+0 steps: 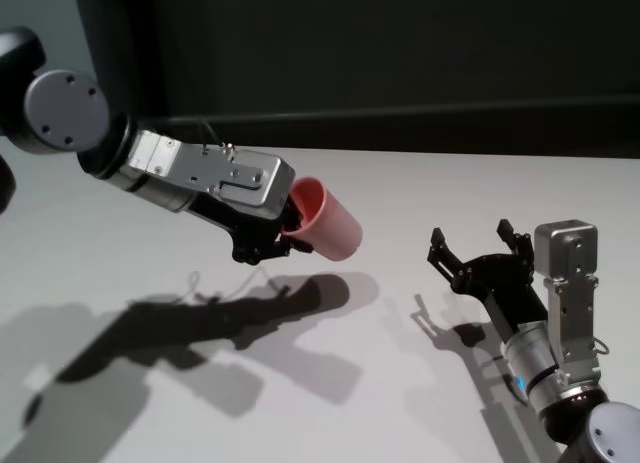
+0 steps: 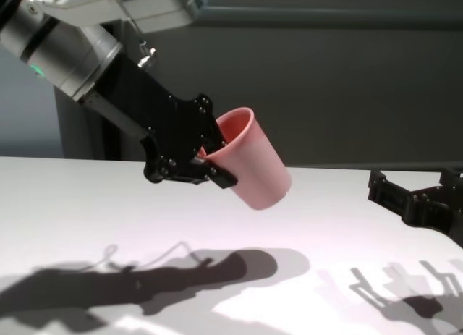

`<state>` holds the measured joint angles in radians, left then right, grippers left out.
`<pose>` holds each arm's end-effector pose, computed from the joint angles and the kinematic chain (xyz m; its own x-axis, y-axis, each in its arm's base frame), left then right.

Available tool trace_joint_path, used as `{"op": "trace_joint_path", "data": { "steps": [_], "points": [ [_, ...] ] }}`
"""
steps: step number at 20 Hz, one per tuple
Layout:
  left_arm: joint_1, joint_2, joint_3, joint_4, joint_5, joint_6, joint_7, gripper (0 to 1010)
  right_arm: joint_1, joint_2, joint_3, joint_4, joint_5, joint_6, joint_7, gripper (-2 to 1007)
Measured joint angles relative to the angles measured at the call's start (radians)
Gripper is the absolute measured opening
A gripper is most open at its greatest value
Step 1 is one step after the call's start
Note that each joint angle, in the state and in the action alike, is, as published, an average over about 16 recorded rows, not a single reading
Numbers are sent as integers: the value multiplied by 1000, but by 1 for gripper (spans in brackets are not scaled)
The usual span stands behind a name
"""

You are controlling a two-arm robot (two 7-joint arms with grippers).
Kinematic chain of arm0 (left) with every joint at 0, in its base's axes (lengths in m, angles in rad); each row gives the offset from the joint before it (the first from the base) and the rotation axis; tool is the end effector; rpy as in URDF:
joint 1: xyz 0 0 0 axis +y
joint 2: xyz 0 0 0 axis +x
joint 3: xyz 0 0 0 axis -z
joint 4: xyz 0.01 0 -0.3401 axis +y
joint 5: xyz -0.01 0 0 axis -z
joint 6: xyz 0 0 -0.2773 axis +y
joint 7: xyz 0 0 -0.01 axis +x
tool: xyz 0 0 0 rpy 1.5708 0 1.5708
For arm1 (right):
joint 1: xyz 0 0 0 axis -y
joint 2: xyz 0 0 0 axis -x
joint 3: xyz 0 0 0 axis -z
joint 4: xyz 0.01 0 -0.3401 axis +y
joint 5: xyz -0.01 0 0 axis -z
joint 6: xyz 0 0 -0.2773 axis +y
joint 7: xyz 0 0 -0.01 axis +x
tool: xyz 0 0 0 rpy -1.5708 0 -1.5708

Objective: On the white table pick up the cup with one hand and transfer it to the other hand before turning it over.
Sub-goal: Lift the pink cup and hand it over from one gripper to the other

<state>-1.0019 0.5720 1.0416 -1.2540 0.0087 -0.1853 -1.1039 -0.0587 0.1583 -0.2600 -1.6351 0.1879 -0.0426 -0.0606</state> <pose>0.4963 0.0333 -0.1494 0.7757 -0.3916 0.4949 -0.1326 0.6655 0.7345 0.2670 0.0232 -0.3554 0.2027 -0.9779 -0.0508 0.9792 0.2027 0.0059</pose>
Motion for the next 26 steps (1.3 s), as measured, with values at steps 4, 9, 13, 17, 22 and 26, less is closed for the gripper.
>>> {"op": "trace_joint_path", "data": {
  "steps": [4, 9, 13, 17, 22, 26],
  "points": [
    [44, 20, -58, -24, -80, 29, 32, 46, 0, 0, 0, 0, 0, 0, 0, 1002],
    [107, 34, -134, -49, -184, 58, 76, 46, 0, 0, 0, 0, 0, 0, 0, 1002],
    [163, 37, -194, -67, -269, 75, 113, 46, 0, 0, 0, 0, 0, 0, 0, 1002],
    [220, 31, -250, -81, -348, 83, 152, 46, 0, 0, 0, 0, 0, 0, 0, 1002],
    [288, 7, -312, -89, -433, 80, 202, 46, 0, 0, 0, 0, 0, 0, 0, 1002],
    [332, -22, -349, -85, -478, 72, 237, 46, 0, 0, 0, 0, 0, 0, 0, 1002]
  ]
}}
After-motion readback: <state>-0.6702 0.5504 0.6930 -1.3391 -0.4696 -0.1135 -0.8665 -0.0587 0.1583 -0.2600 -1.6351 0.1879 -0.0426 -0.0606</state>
